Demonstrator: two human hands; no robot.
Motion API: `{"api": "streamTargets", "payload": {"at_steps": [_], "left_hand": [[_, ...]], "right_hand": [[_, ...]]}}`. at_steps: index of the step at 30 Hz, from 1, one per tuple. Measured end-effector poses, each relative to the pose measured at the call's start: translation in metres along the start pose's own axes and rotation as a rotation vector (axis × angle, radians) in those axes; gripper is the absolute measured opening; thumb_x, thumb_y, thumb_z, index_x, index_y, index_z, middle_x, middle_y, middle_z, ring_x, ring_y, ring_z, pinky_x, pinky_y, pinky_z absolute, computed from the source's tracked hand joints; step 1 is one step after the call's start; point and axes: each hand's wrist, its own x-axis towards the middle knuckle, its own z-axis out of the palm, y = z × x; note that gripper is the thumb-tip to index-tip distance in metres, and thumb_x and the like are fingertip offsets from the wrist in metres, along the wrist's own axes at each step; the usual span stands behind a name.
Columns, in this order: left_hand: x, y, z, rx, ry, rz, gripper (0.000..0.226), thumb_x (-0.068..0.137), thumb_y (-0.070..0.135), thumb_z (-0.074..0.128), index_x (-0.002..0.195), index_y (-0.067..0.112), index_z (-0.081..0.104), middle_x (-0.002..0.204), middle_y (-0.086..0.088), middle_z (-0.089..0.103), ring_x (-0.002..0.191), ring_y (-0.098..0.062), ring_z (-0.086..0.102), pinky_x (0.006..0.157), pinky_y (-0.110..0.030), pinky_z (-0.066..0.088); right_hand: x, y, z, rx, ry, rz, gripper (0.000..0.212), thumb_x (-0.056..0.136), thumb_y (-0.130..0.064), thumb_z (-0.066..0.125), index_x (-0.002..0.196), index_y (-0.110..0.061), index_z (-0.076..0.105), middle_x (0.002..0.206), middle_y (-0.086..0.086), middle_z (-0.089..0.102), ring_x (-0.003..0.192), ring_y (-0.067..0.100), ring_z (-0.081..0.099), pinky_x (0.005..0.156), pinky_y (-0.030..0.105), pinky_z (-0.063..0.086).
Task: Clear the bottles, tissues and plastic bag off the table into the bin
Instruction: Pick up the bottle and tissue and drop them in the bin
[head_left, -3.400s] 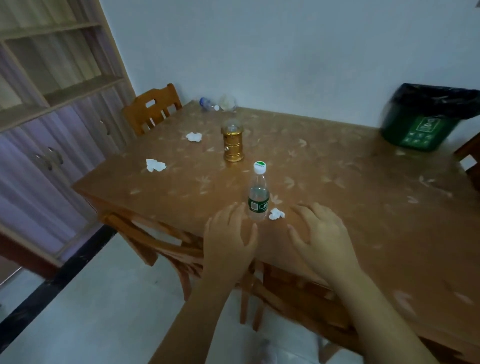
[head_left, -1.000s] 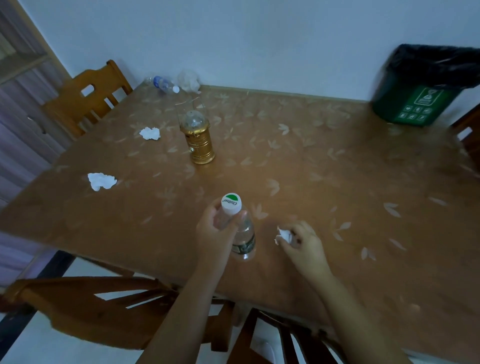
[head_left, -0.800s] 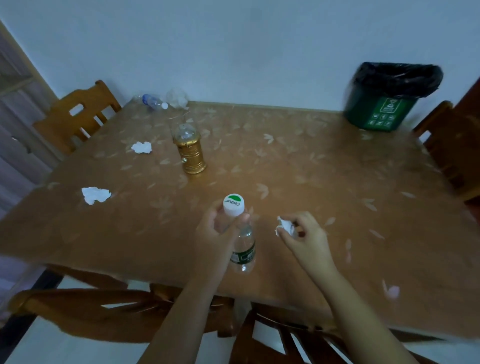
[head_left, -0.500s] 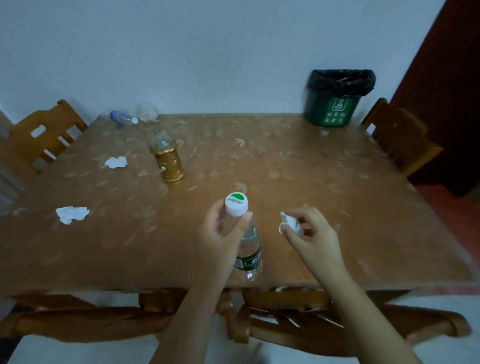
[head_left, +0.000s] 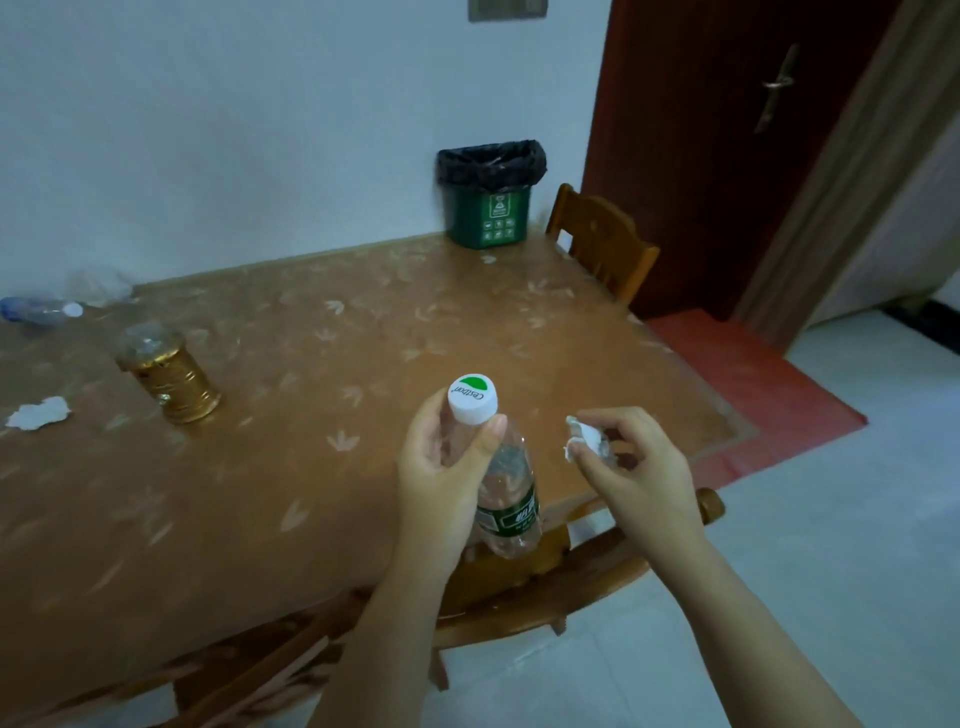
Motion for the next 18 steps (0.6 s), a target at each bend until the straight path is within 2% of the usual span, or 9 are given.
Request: {"api": "streamTargets", "payload": {"at_steps": [2,6,9,11,15,18], "left_hand": [[0.0,0.0,0.02,-0.006,-0.029,0.015,0.041,0.055,0.052,0.072,0.094,0.053,0.061,0.103,0.023,0.067,0.101,-0.002,0.06,0.078,-0.015,0.049],[-0.003,0.001,0.072,0.021,-0.099,0.042,0.043,0.058,0.05,0.071,0.099,0.045,0.061,0.109,0.01,0.066,0.106,-0.011,0.059,0.086,-0.026,0.048],[-0.007,0.002,0.125,0.061,-0.144,0.079,0.034,0.068,0.036,0.073,0.098,0.044,0.06,0.104,0.016,0.066,0.104,-0.007,0.059,0.08,-0.016,0.048],[-0.013,0.001,0.162,0.102,-0.164,0.107,0.035,0.073,0.021,0.073,0.101,0.037,0.059,0.107,0.01,0.065,0.103,-0.007,0.058,0.082,-0.017,0.048],[-0.022,0.0,0.24,0.175,-0.198,0.191,0.038,0.074,0.014,0.072,0.097,0.041,0.058,0.107,0.004,0.062,0.1,-0.004,0.057,0.08,-0.009,0.043],[-0.025,-0.005,0.295,0.206,-0.229,0.223,0.041,0.073,0.011,0.072,0.096,0.041,0.057,0.105,0.006,0.061,0.099,-0.004,0.057,0.081,-0.009,0.041]], "right_hand": [[0.003,0.009,-0.018,0.005,0.042,0.006,0.02,0.078,-0.016,0.067,0.091,-0.03,0.061,0.089,-0.014,0.059,0.086,-0.004,0.051,0.067,0.004,0.039],[0.01,0.034,-0.066,0.018,0.122,0.015,0.021,0.077,-0.015,0.068,0.091,-0.029,0.063,0.091,-0.016,0.059,0.089,-0.006,0.051,0.071,0.004,0.039],[0.017,0.059,-0.11,0.025,0.149,0.029,0.021,0.077,-0.016,0.068,0.091,-0.03,0.063,0.091,-0.016,0.06,0.088,-0.005,0.053,0.071,0.006,0.041],[0.022,0.077,-0.141,0.024,0.159,0.032,0.02,0.076,-0.015,0.069,0.09,-0.029,0.064,0.091,-0.015,0.061,0.087,-0.002,0.054,0.069,0.008,0.042],[0.034,0.118,-0.204,0.026,0.188,0.034,0.019,0.076,-0.013,0.069,0.09,-0.025,0.065,0.091,-0.013,0.062,0.086,0.0,0.055,0.067,0.007,0.041],[0.047,0.147,-0.247,0.033,0.202,0.045,0.019,0.076,-0.012,0.069,0.09,-0.024,0.065,0.091,-0.013,0.062,0.086,-0.001,0.055,0.068,0.007,0.04]]}}
